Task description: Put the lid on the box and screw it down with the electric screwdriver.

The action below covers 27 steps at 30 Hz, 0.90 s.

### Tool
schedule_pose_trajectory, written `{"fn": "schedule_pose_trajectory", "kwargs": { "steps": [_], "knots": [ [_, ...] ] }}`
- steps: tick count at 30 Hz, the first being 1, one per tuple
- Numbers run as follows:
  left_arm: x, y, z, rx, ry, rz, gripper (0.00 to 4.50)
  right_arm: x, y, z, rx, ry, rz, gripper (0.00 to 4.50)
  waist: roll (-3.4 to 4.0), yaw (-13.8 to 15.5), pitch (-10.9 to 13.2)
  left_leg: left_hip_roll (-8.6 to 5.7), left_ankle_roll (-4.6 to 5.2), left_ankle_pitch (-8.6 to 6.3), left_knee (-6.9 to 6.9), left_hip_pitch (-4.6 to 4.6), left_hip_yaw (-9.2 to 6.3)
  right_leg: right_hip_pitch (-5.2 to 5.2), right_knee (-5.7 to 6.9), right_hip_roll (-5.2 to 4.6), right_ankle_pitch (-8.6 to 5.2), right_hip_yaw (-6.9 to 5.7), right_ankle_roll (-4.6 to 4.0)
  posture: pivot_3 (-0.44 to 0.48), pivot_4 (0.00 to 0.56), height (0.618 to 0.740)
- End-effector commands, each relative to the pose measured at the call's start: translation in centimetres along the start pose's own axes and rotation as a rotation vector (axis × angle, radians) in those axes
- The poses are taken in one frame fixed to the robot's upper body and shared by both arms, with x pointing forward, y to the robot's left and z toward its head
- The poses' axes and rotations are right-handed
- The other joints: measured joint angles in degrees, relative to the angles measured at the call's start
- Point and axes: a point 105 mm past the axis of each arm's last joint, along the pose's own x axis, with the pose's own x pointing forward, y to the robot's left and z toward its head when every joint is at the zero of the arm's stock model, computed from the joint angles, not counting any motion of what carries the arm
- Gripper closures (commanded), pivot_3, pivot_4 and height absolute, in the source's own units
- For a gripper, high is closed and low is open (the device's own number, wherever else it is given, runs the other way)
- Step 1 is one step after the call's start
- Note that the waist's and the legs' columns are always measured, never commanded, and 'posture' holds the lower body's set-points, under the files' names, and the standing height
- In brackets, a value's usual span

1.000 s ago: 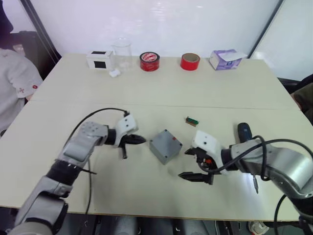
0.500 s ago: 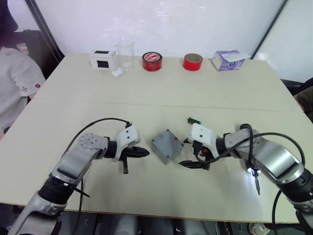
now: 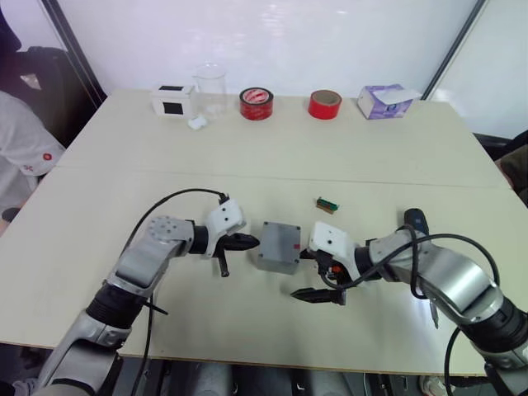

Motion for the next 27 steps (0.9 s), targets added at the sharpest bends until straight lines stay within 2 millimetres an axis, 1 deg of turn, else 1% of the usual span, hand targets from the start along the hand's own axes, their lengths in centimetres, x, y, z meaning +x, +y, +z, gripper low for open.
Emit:
{"fn": "schedule_pose_trajectory", "kwargs": {
  "steps": [1, 7, 14, 27],
  "knots": [
    [0.1, -0.3, 1.2, 0.045, -0.031, -0.024, 4.50, -0.4, 0.6, 1.2, -0.035, -0.047, -0.002, 0.03, 0.00, 0.0, 0.0, 0.00, 0.00, 0.00, 0.00, 0.00, 0.00, 0.00, 0.00, 0.00, 0.00, 0.00, 0.00, 0.000, 0.150, 0.740],
    [-0.3, -0.7, 1.1, 0.041, -0.021, -0.048, 4.50, -0.4, 0.2, 1.2, -0.031, -0.047, -0.026, 0.03, 0.00, 0.0, 0.0, 0.00, 0.00, 0.00, 0.00, 0.00, 0.00, 0.00, 0.00, 0.00, 0.00, 0.00, 0.00, 0.000, 0.150, 0.740],
    [-0.3, -1.9, 1.4, 0.031, -0.026, -0.102, 4.50, -0.2, -0.1, 1.6, -0.038, -0.060, -0.027, 0.03, 0.00, 0.0, 0.0, 0.00, 0.00, 0.00, 0.00, 0.00, 0.00, 0.00, 0.00, 0.00, 0.00, 0.00, 0.00, 0.000, 0.150, 0.740],
    [-0.3, -2.3, 1.5, 0.019, -0.031, -0.118, 4.50, -0.3, -0.8, 1.6, -0.054, -0.055, -0.048, 0.03, 0.00, 0.0, 0.0, 0.00, 0.00, 0.00, 0.00, 0.00, 0.00, 0.00, 0.00, 0.00, 0.00, 0.00, 0.00, 0.000, 0.150, 0.740]
  ]
}}
